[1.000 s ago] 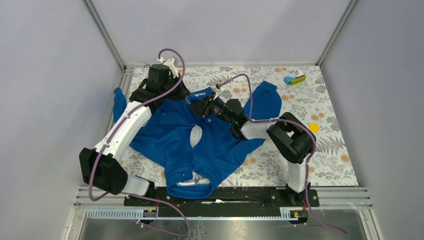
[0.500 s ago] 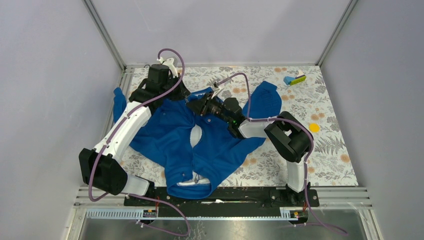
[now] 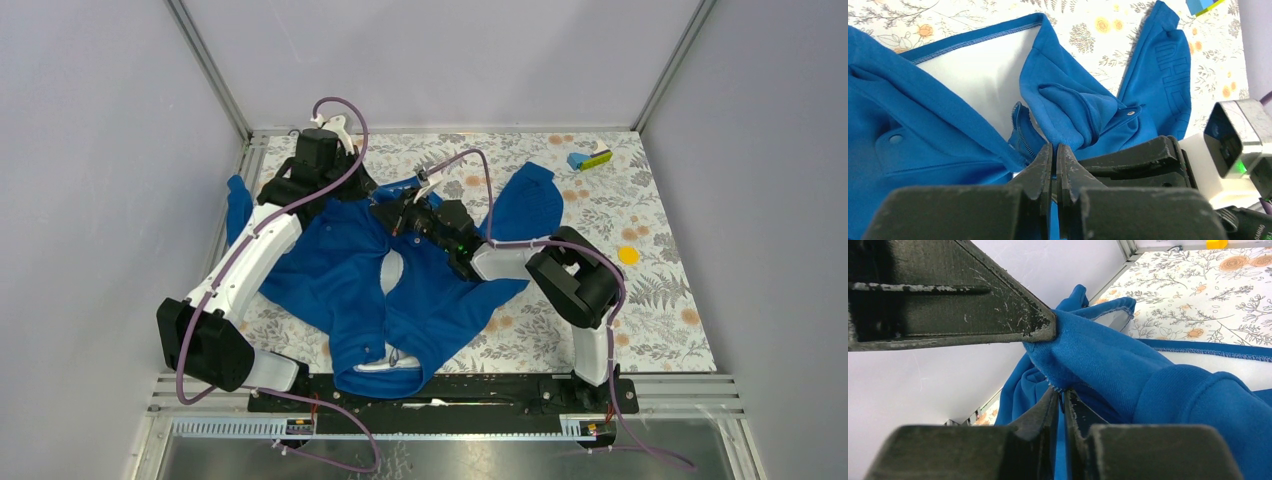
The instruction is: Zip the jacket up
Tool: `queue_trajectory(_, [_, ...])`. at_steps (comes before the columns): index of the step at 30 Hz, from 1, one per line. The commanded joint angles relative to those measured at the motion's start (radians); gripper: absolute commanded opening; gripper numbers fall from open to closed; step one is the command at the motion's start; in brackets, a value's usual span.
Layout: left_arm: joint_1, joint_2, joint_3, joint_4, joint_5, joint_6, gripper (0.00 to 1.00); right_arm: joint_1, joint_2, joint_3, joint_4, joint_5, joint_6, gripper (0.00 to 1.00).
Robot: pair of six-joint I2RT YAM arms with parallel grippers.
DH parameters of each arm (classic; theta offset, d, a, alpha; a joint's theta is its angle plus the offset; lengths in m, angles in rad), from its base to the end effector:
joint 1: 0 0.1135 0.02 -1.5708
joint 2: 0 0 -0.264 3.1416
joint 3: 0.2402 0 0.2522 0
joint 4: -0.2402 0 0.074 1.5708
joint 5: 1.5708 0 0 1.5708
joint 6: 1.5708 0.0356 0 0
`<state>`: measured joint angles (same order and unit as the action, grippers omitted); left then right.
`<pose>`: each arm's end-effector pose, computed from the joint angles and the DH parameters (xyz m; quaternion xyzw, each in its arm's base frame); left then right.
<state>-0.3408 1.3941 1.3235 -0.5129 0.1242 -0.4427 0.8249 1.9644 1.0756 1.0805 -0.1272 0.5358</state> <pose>0.2939 -0.1089 0.3557 -0.0154 0.8793 -0.2311 0.4162 0.2882 0.3186 0.2258 -0.1400 0.6212 0.5158 0.5731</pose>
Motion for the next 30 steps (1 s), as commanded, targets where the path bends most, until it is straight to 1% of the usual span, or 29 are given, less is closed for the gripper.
queue_trajectory(1, [-0.003, -0.046, 0.050, 0.054, -0.087, 0.026, 0.00, 0.008, -0.065, -0.018, -0.023, 0.066, -0.046, 0.05])
queue_trajectory(2, [-0.003, -0.046, 0.048, 0.062, -0.105, 0.040, 0.00, 0.008, -0.070, -0.016, -0.042, 0.068, -0.045, 0.01])
queue_trajectory(3, [-0.003, -0.047, 0.046, 0.073, -0.118, 0.055, 0.00, 0.007, -0.075, -0.011, -0.065, 0.060, -0.047, 0.00])
queue_trajectory(8, [-0.003, -0.043, 0.038, 0.151, -0.205, 0.148, 0.00, 0.006, -0.114, 0.007, -0.170, -0.038, -0.081, 0.00])
queue_trajectory(11, [-0.003, -0.014, 0.071, 0.155, -0.236, 0.193, 0.00, 0.004, -0.142, 0.006, -0.258, -0.120, -0.103, 0.00])
queue_trajectory(14, [-0.003, 0.011, 0.100, 0.162, -0.254, 0.220, 0.00, -0.001, -0.148, -0.048, -0.222, -0.149, -0.055, 0.00])
queue_trajectory(16, [-0.003, 0.034, 0.127, 0.159, -0.279, 0.232, 0.00, -0.003, -0.123, -0.061, -0.206, -0.179, -0.029, 0.00])
queue_trajectory(19, [-0.003, 0.071, 0.157, 0.181, -0.348, 0.248, 0.00, -0.008, -0.091, -0.060, -0.191, -0.183, 0.054, 0.00])
queue_trajectory(21, [-0.003, 0.083, 0.136, 0.250, -0.414, 0.266, 0.00, -0.009, -0.077, -0.049, -0.217, -0.167, 0.125, 0.00])
queue_trajectory(24, [-0.003, 0.105, 0.079, 0.443, -0.520, 0.312, 0.00, -0.009, -0.048, 0.004, -0.311, -0.184, 0.209, 0.00])
queue_trajectory(27, [0.004, 0.172, 0.103, 0.541, -0.527, 0.334, 0.00, -0.012, -0.027, 0.022, -0.379, -0.225, 0.320, 0.00])
queue_trajectory(30, [0.003, 0.247, 0.122, 0.650, -0.570, 0.359, 0.00, -0.011, -0.018, -0.028, -0.355, -0.246, 0.505, 0.00])
